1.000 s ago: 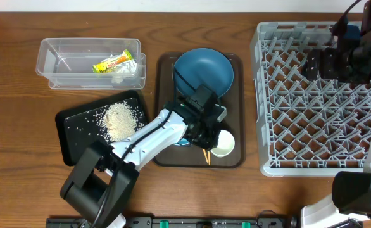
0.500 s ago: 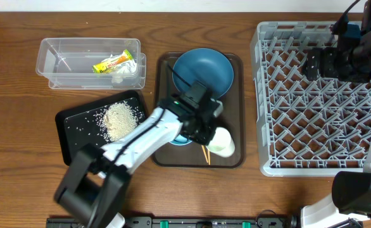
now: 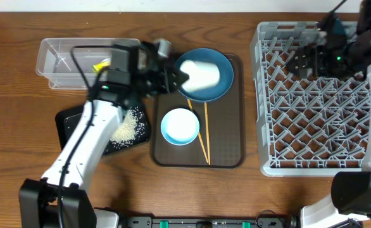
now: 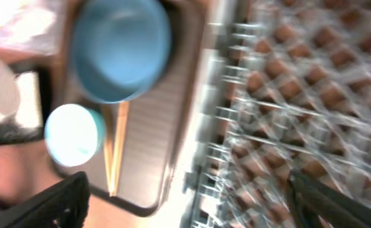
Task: Sort waste into correct bins and load items into the dishwasher rack
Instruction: 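Grasp the cream cup with the left gripper and lift it, then take the cream cup from the left gripper with the right gripper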
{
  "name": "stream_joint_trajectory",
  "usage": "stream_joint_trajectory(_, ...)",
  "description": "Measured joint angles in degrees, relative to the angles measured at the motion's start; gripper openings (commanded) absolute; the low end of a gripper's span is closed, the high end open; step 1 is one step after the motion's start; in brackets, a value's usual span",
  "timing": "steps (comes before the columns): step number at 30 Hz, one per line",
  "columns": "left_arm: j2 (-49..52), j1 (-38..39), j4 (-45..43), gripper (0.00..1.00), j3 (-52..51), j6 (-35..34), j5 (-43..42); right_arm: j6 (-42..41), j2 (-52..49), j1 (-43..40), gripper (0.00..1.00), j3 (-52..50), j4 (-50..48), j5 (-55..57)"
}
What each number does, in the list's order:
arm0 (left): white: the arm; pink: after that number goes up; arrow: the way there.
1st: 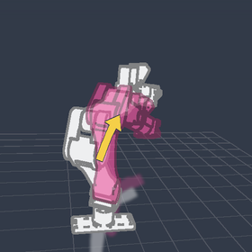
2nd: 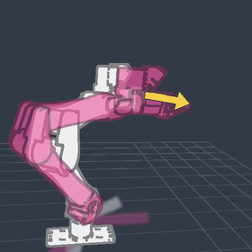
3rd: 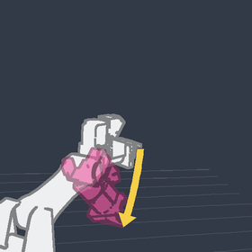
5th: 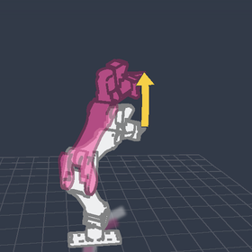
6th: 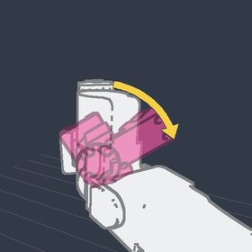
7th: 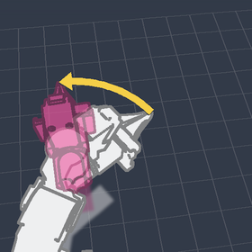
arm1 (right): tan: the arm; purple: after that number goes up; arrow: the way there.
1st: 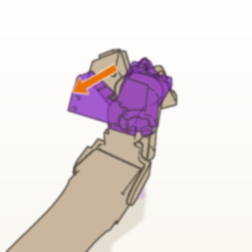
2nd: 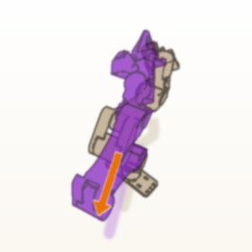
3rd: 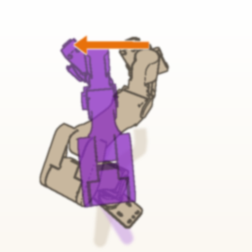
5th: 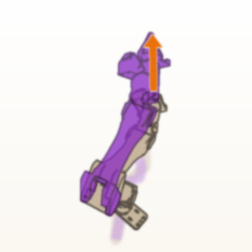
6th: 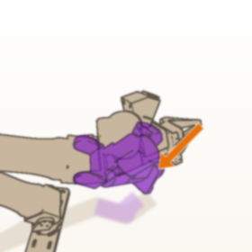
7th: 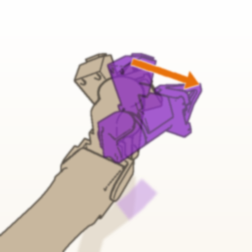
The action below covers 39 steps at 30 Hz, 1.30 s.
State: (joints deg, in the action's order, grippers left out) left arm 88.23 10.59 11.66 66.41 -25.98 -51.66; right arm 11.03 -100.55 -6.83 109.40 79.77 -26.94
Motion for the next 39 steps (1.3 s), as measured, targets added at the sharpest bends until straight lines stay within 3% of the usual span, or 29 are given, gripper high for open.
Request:
stream_joint_trajectory(5, 0.8, -2.0, -4.7, 0.06, 0.0, -7.5, -8.2, 4.1, 0.0, 4.6, 0.88, -9.0, -5.8, -12.2)
stream_joint_trajectory(14, 0.8, -1.9, -9.1, 0.06, 0.0, -14.6, -14.4, 9.3, -0.2, 13.1, 0.89, -21.4, -19.1, -31.5)
stream_joint_trajectory(25, 0.8, -1.9, -9.1, 0.06, 0.0, -17.2, -18.9, 20.0, -0.2, 16.0, 0.91, -22.1, -24.4, -44.2)
stream_joint_trajectory(39, 0.8, -1.3, -9.1, 0.06, 0.0, -18.8, -24.6, 22.3, -0.2, 18.2, 0.87, -22.2, -36.6, -53.3)
